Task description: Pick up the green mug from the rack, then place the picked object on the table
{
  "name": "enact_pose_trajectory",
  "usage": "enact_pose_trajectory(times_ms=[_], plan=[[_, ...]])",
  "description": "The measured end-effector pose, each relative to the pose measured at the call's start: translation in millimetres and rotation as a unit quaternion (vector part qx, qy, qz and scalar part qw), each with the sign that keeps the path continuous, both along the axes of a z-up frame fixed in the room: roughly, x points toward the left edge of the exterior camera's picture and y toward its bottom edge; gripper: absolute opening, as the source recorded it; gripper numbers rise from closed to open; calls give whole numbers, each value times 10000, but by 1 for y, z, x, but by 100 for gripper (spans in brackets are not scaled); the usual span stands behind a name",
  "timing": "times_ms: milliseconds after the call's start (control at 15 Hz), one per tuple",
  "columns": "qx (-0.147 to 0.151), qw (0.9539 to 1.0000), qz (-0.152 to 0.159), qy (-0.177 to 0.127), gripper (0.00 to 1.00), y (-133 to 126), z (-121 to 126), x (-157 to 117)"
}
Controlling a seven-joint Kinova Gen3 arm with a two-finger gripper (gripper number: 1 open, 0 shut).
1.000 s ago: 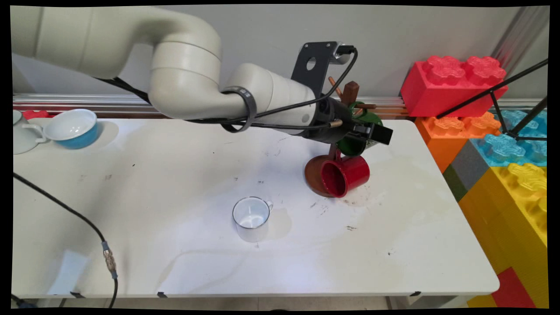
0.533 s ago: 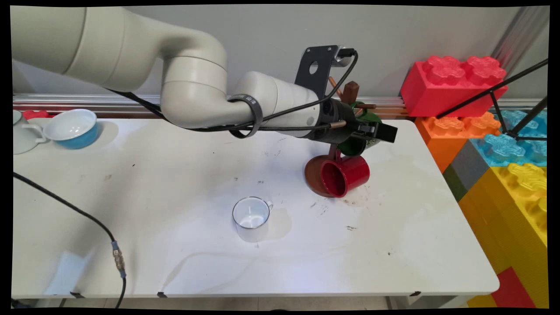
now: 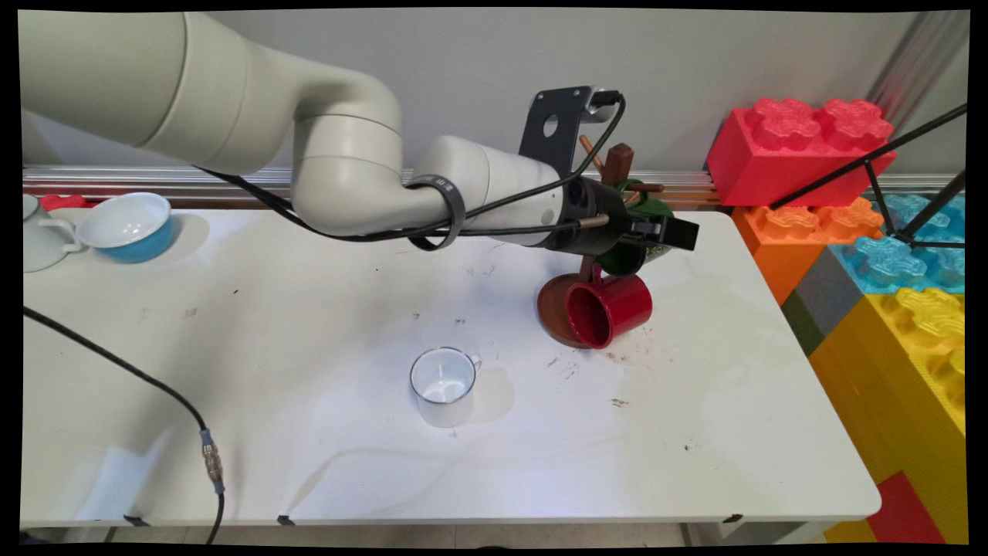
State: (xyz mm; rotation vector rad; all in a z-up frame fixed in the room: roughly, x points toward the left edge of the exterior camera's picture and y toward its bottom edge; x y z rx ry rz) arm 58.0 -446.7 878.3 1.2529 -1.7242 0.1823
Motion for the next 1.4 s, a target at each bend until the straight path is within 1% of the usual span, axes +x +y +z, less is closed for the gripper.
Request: enact_pose_trajectory(times_ms=[67, 867, 1400], plan=[[8, 10000, 2, 25, 0, 0, -1, 0], [128, 9995, 85, 268, 0, -2, -4, 4], [165, 9985, -20, 527, 0, 7, 4, 4]])
